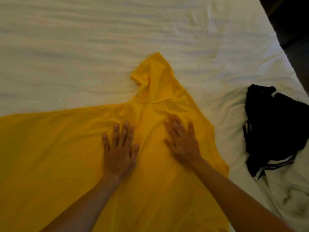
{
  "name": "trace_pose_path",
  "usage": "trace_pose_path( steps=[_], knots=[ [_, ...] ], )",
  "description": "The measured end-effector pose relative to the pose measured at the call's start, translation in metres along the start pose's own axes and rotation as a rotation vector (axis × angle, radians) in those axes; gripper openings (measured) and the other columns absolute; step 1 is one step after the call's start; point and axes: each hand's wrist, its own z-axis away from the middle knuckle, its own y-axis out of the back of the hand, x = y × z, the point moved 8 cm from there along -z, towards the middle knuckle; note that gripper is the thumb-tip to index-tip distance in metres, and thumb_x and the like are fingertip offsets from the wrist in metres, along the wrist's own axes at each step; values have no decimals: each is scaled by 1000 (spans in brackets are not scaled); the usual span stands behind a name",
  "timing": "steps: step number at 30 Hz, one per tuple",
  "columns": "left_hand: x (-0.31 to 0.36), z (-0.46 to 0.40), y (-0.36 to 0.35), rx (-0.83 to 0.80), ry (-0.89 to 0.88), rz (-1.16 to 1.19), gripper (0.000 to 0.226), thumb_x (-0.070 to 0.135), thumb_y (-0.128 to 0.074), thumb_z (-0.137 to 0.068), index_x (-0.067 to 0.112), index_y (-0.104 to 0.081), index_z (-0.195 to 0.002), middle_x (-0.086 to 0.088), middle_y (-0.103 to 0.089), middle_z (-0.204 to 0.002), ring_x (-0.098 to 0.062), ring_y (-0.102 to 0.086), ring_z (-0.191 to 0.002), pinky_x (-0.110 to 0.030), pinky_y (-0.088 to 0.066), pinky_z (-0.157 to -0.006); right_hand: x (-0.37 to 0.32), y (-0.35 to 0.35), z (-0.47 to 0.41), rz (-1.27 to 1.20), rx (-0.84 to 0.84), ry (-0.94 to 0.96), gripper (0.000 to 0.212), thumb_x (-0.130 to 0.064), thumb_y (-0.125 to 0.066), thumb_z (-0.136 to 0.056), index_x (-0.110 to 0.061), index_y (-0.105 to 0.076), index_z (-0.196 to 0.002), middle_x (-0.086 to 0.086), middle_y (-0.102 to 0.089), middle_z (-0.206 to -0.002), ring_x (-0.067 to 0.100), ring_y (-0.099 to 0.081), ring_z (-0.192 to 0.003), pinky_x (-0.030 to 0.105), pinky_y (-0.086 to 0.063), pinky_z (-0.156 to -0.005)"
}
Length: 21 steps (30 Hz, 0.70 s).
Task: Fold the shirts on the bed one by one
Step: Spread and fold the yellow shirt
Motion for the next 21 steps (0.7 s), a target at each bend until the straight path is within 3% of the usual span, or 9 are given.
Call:
trace_pose_path(
  steps=[2,3,5,8,11,13,16,18,21],
  knots=[
    [-3,-1,-8,16,1,-88,67,49,-32,-95,17,-34,-154,-6,-25,-163,-34,-23,-150,-64,-13,-115,73,13,0,-60,18,-485,67,-49,-34,-102,-16,-15,-158,7,-4,-166,29,-3,-153,60,-7,-118],
    [-4,-1,-10,22,-1,-119,67,49,-32,-95,17,-35,-154,-7,-25,-163,-34,-24,-149,-65,-14,-115,97,22,4,-98,51,-633,68,-50,-38,-102,-13,-20,-156,10,-11,-165,33,-9,-151,60,-14,-115],
    [-4,-2,-11,25,-3,-148,68,50,-31,-95,16,-34,-154,-7,-25,-163,-34,-23,-149,-65,-13,-115,112,41,3,-125,126,-650,64,-53,-48,-97,-12,-40,-145,14,-37,-151,36,-33,-137,55,-32,-103],
    [-2,-1,-11,-27,17,-127,69,51,-28,-96,18,-27,-157,-5,-19,-165,-31,-15,-152,-65,-9,-117,127,45,4,-404,98,-727,53,-57,-59,-89,-16,-57,-122,11,-59,-123,33,-53,-114,42,-43,-86],
    [-1,3,-11,-59,34,-119,69,52,-26,-96,20,-24,-158,-3,-16,-166,-29,-10,-153,-64,-7,-118,145,40,4,-553,-88,-718,29,-44,-68,-87,-17,-65,-96,10,-66,-96,32,-63,-99,35,-42,-72],
    [-3,2,-11,-76,43,-100,71,54,-25,-96,21,-22,-158,-2,-14,-166,-28,-7,-153,-63,-5,-118,161,44,7,-549,-57,-690,22,-33,-69,-88,-17,-62,-75,6,-60,-76,33,-64,-91,33,-33,-63],
    [-9,1,-11,-110,51,-52,74,61,-19,-93,27,-11,-158,1,-6,-166,-25,0,-154,-59,0,-119,170,42,22,-657,150,-802,16,-31,-62,-94,-15,-65,-94,11,-67,-95,35,-60,-101,31,-36,-71],
    [-12,-1,-12,-128,51,-26,73,63,-12,-92,29,-5,-157,5,2,-166,-22,6,-153,-57,3,-119,162,32,41,-766,263,-905,35,-40,-60,-95,-13,-61,-116,13,-67,-115,32,-59,-109,30,-39,-80],
    [-13,-2,-13,-149,84,-22,70,62,-7,-93,31,3,-155,9,12,-163,-20,12,-152,-55,7,-119,146,29,86,-758,340,-986,55,-54,-61,-90,-13,-57,-128,10,-65,-118,30,-59,-109,31,-40,-82]
  ],
)
